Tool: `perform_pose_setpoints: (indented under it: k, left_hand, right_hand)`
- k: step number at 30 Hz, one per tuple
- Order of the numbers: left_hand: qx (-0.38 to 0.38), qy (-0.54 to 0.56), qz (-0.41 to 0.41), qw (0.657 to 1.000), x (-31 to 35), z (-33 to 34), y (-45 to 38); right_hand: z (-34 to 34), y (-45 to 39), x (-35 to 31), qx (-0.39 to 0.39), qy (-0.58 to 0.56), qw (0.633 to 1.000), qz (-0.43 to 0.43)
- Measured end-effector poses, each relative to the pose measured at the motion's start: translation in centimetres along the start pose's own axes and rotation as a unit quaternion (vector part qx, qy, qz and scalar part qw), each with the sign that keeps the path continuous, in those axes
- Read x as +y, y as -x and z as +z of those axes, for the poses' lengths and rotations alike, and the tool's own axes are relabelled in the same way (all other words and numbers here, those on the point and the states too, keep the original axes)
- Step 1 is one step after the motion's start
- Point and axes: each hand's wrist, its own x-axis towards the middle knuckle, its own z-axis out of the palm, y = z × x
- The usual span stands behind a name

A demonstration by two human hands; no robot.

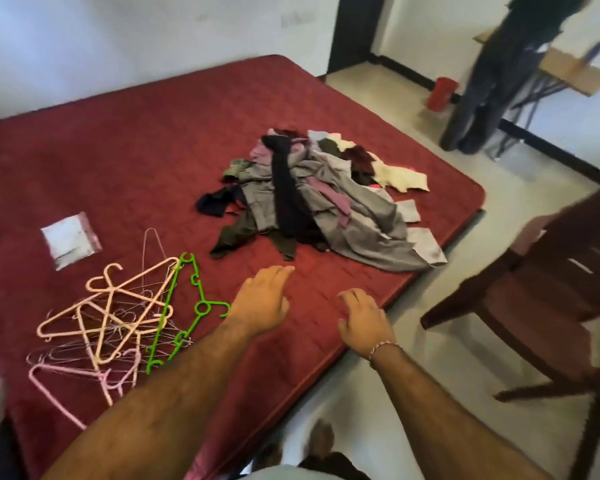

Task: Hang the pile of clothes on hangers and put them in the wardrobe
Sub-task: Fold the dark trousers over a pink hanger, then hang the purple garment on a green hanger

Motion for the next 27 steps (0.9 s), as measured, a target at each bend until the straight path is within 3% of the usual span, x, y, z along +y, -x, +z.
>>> perform_pose_setpoints:
  k: [6, 10, 19, 27]
  left_hand:
    - [0.012, -0.013, -0.051, 0.999, -3.6, -1.0, -5.9]
    - [0.001, -0.004, -0.069, 0.998, -3.5, 0.0, -13.3]
    - [-0.071, 0.028, -0.104, 0.992, -1.1, 5.5, -28.0]
    - [-0.090, 0.077, -0.117, 0.986, -2.1, 9.0, -32.8]
  right_hand:
    - [-0.1, -10.9, -1.0, -0.025, -0.001, 0.999, -0.048]
    - [-0.1, -19.2, 2.0, -0.048, -0.025, 0.998, -0.038]
    - [-0.2, -38.5, 11.2, -0.060, -0.160, 0.978, 0.121]
    - [2.0, -48.5, 15.0, -0.205, -0.075, 0.966, 0.138]
